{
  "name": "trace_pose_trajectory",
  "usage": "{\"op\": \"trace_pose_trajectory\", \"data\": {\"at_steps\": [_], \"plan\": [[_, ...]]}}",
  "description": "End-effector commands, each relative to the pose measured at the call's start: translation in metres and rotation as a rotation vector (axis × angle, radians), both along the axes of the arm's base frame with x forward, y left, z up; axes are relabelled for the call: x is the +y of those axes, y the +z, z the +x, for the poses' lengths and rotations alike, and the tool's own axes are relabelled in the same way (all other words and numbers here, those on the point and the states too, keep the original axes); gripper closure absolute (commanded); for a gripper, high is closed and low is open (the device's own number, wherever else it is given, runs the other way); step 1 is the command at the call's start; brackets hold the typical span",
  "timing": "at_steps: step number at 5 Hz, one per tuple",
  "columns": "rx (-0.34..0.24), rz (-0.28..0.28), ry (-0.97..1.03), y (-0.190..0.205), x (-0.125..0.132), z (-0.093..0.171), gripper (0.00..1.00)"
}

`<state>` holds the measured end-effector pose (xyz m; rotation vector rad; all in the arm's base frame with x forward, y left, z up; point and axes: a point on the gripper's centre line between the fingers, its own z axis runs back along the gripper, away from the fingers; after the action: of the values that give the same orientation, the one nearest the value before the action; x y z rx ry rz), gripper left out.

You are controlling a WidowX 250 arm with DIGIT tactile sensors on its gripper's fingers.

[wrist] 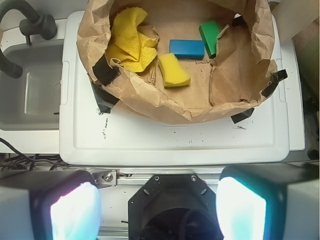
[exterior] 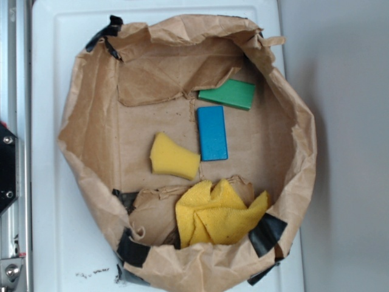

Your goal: Grab the blue block.

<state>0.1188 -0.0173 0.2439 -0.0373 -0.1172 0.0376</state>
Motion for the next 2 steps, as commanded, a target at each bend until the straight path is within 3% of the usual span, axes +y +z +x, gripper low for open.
{"op": "trace_pose_trajectory", "data": {"at_steps": [1,2], "plan": [[0.0,0.0,0.0,0.0,0.0,0.0,0.0],[0.002,-0.016,0.103,-0.001,-0.001,0.04,0.0]]}}
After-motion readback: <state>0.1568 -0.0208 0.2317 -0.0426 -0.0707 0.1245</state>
